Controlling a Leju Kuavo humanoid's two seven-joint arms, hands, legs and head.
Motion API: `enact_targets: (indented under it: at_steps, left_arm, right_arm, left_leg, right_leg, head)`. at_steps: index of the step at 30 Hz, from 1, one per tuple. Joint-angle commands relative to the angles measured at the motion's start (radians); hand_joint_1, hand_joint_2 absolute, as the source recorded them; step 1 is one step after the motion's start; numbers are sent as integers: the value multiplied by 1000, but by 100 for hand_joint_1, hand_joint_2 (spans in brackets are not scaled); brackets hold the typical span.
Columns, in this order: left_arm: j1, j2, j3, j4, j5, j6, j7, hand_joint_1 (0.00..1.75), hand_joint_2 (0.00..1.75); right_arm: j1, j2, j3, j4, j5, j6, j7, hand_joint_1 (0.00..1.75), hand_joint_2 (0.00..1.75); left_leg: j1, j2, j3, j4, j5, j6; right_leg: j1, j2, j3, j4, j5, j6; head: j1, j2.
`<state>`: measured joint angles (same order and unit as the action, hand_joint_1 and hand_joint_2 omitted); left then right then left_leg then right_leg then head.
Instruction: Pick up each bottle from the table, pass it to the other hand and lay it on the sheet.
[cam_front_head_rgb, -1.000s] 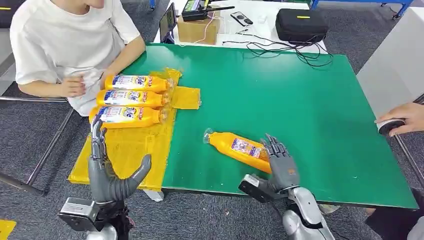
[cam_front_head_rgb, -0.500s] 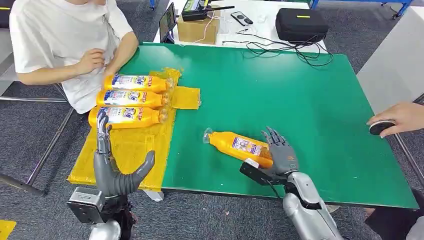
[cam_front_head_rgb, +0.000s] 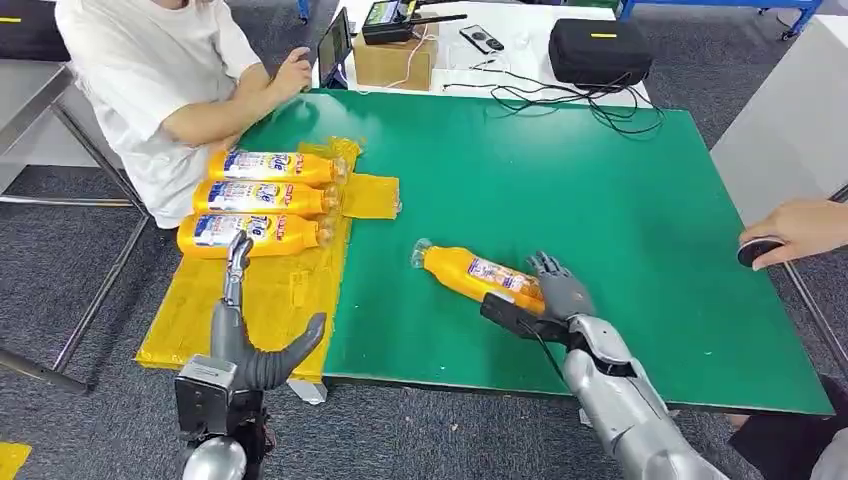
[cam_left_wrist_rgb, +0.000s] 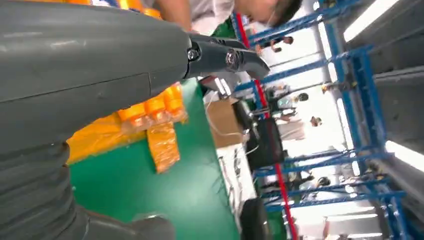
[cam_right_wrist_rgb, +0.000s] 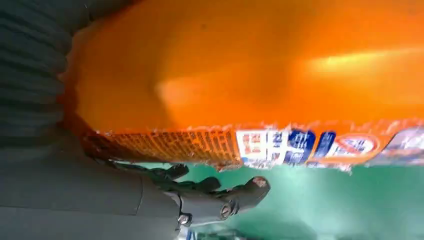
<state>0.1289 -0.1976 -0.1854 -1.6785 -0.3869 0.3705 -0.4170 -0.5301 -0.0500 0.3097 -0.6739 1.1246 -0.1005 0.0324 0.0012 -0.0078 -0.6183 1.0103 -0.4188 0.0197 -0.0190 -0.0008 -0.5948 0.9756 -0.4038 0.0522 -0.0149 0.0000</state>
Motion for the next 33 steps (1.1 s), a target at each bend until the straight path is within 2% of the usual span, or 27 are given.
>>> enact_targets:
  at_steps: [1,2,7,8,10,15,16,19,23,24,25,27,30,31,32,33]
  left_arm:
    - [-26,12,57,100,0,-14,8,0,175]
    - [-27,9,57,108,1,-18,10,0,175]
    - [-39,16,47,131,9,-49,28,0,175]
    - [-42,16,47,132,9,-51,31,0,175]
    - [-42,16,47,132,9,-51,31,0,175]
    - [-103,33,35,176,14,-68,37,0,175]
    - [-110,33,36,180,26,-75,38,0,175]
    - [-97,38,32,167,28,-73,37,0,175]
    - [-61,44,19,141,62,-102,56,0,175]
    - [-59,45,18,141,62,-102,56,0,175]
    - [-57,47,12,143,75,-102,47,0,175]
    - [-48,40,10,133,129,-109,30,0,175]
    - [-20,22,4,104,255,-156,17,0,175]
    - [-8,-8,12,95,348,-178,25,0,175]
    - [-1,-10,-10,88,377,-179,25,0,175]
    - [11,-5,-26,81,467,-240,21,0,175]
  right_arm:
    - [-98,27,58,272,-24,95,38,145,175]
    - [-98,20,66,281,-24,109,37,175,175]
    - [-102,-19,64,296,-43,146,40,175,175]
    - [-106,-22,65,295,-43,149,41,175,175]
    - [-107,-24,64,295,-44,150,41,175,175]
    - [-167,-54,64,326,-64,207,60,175,175]
    - [-169,-61,54,328,-77,209,55,175,175]
    - [-119,-80,15,311,-124,185,10,175,175]
    - [-30,-79,-51,249,-233,145,-131,175,175]
    - [-24,-79,-50,248,-235,145,-133,175,175]
    - [17,-73,-108,205,-328,168,-236,175,175]
    - [81,-61,-135,107,-430,139,-332,175,175]
    - [175,-19,-136,-102,-552,133,-386,175,175]
    - [217,11,-146,-204,-580,80,-424,175,175]
    - [251,26,-130,-295,-599,76,-390,175,175]
    - [290,65,-146,-388,-662,52,-468,175,175]
  left_leg:
    - [1,3,7,-2,-1,-2]
    - [2,3,8,-2,-2,-3]
    - [1,0,12,-1,0,-1]
    - [1,-1,14,0,-1,-2]
    - [1,0,17,-2,-5,-4]
    - [1,-3,16,-3,-1,0]
    - [1,-1,18,-2,-2,0]
    - [1,-5,17,-3,0,-1]
    - [2,-6,20,-3,-2,0]
    - [1,-4,19,-3,-2,1]
    - [2,-4,20,-2,-3,0]
    - [1,-5,20,-3,-3,0]
    - [2,-3,19,-3,-4,0]
    - [2,1,17,-1,-5,0]
    - [2,2,17,-2,-6,-1]
    - [2,2,16,0,-7,-1]
  right_leg:
    - [2,2,6,-2,-1,-4]
    - [3,2,7,-1,-2,-7]
    - [2,-2,10,-2,0,-4]
    - [2,-3,3,-2,-1,-5]
    - [2,-1,5,-4,-4,-4]
    - [2,-3,6,-4,-3,-6]
    - [2,-2,7,-4,-1,-3]
    - [2,-5,8,-6,-1,-4]
    - [2,-3,15,-6,-3,-2]
    - [2,-2,21,-6,-2,-1]
    - [3,-2,22,-6,-3,-2]
    - [2,-3,24,-6,-3,-2]
    - [3,-1,22,-7,-3,-3]
    - [3,3,20,-6,-2,-2]
    - [3,4,19,-6,-2,-3]
    - [3,4,18,-5,-2,-2]
  head:
    - [0,0]
    - [0,0]
    - [0,0]
    - [0,0]
    - [0,0]
    - [0,0]
    - [0,0]
    - [0,0]
    - [0,0]
    - [0,0]
    - [1,0]
    - [0,0]
    - [1,0]
    - [0,0]
    - [0,0]
    - [0,0]
